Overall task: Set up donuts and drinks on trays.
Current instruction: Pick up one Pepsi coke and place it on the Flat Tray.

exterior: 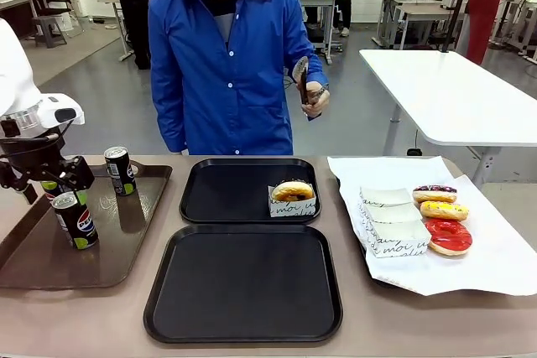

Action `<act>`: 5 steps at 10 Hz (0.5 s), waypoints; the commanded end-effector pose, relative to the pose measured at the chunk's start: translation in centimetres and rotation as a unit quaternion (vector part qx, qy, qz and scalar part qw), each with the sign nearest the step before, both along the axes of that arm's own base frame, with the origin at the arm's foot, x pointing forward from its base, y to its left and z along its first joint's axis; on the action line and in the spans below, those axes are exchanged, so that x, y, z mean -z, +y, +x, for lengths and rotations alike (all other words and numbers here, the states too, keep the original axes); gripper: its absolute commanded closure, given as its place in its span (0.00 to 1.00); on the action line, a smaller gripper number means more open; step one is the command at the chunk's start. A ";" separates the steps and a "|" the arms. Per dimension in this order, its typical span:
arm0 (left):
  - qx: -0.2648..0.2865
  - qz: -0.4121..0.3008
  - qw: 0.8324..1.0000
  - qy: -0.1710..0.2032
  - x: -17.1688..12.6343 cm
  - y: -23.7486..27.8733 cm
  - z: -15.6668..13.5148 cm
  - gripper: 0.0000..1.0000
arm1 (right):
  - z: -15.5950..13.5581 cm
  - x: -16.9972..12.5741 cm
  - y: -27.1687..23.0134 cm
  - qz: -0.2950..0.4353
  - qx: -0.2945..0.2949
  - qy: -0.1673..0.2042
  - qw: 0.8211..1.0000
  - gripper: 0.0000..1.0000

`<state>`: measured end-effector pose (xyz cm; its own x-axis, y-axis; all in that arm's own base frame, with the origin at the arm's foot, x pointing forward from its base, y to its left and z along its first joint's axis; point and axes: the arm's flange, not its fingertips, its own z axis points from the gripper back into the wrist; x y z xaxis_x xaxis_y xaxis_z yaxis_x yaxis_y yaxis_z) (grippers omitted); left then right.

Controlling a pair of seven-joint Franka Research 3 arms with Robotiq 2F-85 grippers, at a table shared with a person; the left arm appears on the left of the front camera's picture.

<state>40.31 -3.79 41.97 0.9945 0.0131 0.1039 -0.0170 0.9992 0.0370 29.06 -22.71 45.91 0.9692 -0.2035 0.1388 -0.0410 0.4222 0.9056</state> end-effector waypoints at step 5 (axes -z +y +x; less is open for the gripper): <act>-0.011 -0.033 0.999 0.020 1.5 -0.7 1.7 0.00 | 0.0 0.0 0.0 0.007 -0.003 -0.006 1.000 0.00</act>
